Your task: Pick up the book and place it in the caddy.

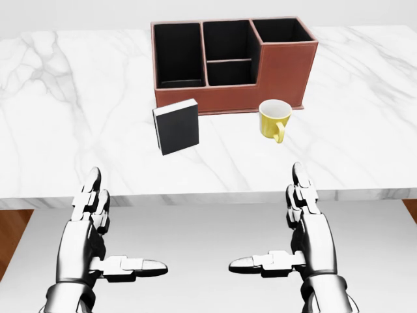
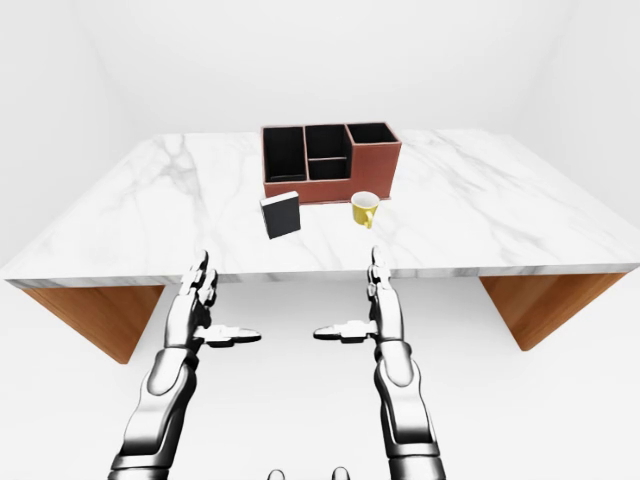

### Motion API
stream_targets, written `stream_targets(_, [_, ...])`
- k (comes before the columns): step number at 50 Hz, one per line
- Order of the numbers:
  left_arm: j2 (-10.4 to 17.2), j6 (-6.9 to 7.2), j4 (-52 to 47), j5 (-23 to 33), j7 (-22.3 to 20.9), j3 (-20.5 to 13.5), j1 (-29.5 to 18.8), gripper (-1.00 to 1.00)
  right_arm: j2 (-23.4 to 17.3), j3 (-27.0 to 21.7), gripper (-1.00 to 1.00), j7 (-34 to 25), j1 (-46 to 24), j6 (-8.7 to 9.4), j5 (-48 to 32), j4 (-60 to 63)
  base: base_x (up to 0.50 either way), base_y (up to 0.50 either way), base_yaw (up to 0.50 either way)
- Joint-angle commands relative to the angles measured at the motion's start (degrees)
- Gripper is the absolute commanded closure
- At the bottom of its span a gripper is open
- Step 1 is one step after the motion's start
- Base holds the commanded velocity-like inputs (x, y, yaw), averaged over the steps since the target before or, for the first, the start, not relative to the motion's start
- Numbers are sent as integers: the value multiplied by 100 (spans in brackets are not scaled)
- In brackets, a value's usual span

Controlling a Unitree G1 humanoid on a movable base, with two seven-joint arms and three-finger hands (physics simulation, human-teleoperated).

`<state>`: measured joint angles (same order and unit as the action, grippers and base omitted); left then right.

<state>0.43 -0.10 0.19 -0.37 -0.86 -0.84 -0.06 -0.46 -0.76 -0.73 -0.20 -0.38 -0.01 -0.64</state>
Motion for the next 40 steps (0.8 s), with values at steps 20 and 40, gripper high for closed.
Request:
stream_targets(20, [98, 510, -886, -302, -142, -280, -90, -100, -148, -56, -100, -82, -43, 538, -404, 607, 0, 0, 0])
stream_targets(40, [1689, 510, -2851, -1018, -106, -1741, -1964, -100, -1502, -1251, -100, -757, -2421, 538, 92, 2286, 0, 0, 0])
